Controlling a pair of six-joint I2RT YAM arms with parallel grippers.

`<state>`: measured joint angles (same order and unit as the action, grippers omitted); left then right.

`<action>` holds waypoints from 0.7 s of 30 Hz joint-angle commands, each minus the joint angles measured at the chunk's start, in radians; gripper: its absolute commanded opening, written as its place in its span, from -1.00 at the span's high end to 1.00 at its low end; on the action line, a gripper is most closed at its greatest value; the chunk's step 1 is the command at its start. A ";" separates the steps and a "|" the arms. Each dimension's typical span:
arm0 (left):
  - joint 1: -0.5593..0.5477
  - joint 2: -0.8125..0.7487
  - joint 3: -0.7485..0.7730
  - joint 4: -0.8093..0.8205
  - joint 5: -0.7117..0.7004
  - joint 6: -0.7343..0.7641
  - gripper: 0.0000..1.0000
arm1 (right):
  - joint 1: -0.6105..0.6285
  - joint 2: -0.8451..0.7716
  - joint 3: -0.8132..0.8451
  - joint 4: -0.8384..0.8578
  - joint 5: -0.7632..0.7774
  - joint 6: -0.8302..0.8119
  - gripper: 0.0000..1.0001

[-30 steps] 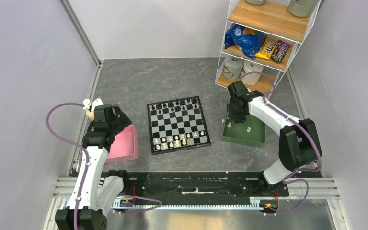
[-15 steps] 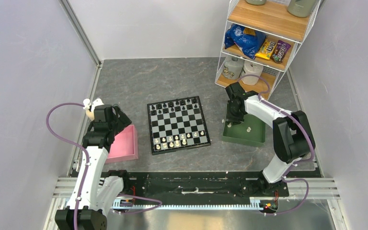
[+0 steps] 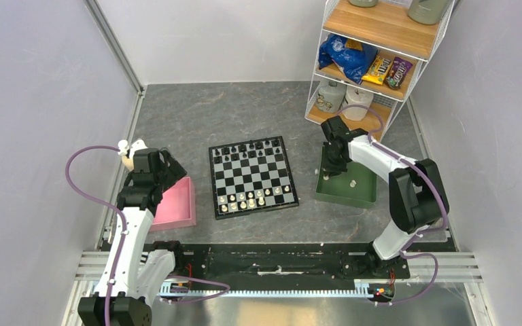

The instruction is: Set up the chess pieces on the board

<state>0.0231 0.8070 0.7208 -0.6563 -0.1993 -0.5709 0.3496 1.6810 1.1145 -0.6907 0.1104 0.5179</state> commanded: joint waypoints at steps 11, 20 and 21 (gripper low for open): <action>0.004 0.000 0.026 0.024 0.014 0.023 -0.78 | 0.008 -0.278 0.061 -0.115 -0.053 -0.003 0.74; 0.005 -0.002 0.025 0.028 0.020 0.023 -0.78 | 0.268 -0.245 0.134 -0.101 -0.042 0.090 0.74; 0.005 -0.003 0.025 0.027 0.020 0.022 -0.78 | 0.306 -0.221 0.141 -0.088 -0.044 0.100 0.74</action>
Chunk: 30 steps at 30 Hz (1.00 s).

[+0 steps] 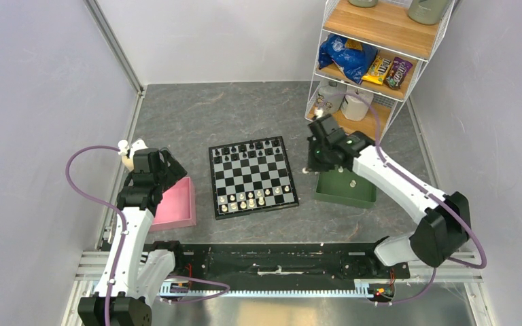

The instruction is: Set up the chess pieces on the board

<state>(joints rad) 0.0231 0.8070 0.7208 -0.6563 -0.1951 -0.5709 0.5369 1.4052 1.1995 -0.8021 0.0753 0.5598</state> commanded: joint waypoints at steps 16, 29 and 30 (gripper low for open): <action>0.004 -0.005 0.023 0.028 0.022 0.022 -0.78 | 0.403 0.317 0.113 0.105 0.045 0.115 0.74; 0.004 -0.008 0.024 0.027 0.014 0.022 -0.78 | 0.408 0.389 0.146 0.120 0.079 0.088 0.74; 0.004 -0.007 0.023 0.028 0.013 0.021 -0.78 | 0.408 0.392 0.146 0.119 0.077 0.087 0.73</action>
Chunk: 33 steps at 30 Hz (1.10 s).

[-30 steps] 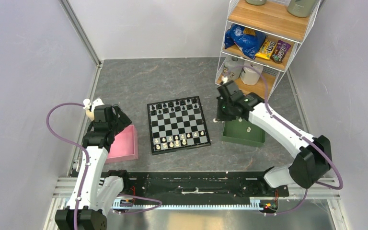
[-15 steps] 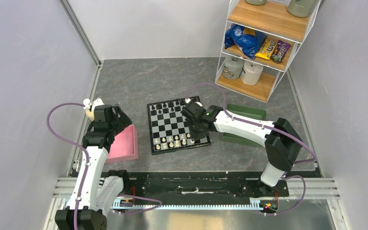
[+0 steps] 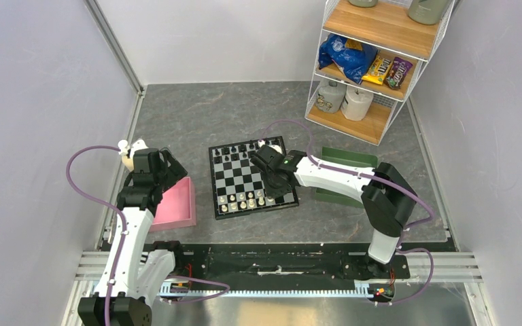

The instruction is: Set up the chess pieces on the board

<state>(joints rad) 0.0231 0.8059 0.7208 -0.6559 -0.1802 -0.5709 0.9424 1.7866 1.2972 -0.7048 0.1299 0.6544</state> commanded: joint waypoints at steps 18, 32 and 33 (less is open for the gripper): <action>0.004 -0.004 0.023 0.027 -0.003 0.019 -0.78 | 0.010 -0.012 0.042 -0.011 -0.006 -0.018 0.72; 0.004 0.000 0.022 0.030 0.004 0.019 -0.78 | 0.012 0.009 0.051 -0.015 -0.012 -0.011 0.71; 0.004 0.000 0.022 0.030 0.004 0.019 -0.78 | 0.012 0.011 0.050 -0.012 -0.016 -0.011 0.70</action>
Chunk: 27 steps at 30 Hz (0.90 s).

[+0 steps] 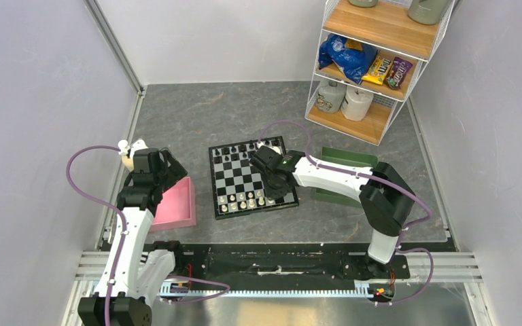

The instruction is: Set up the chess pieces on the board

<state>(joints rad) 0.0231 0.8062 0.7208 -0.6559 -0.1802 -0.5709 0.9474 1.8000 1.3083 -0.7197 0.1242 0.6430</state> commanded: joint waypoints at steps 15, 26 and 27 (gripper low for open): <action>0.004 0.004 0.022 0.030 0.003 0.019 -0.78 | 0.007 0.022 0.047 0.005 -0.012 -0.006 0.57; 0.004 0.007 0.022 0.032 0.007 0.018 -0.78 | 0.007 0.020 0.065 -0.001 -0.002 -0.013 0.37; 0.004 0.007 0.022 0.032 0.007 0.018 -0.78 | 0.006 0.018 0.069 -0.002 -0.001 -0.014 0.35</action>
<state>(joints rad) 0.0231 0.8116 0.7208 -0.6556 -0.1802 -0.5709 0.9474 1.8168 1.3293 -0.7200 0.1093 0.6369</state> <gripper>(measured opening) 0.891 0.307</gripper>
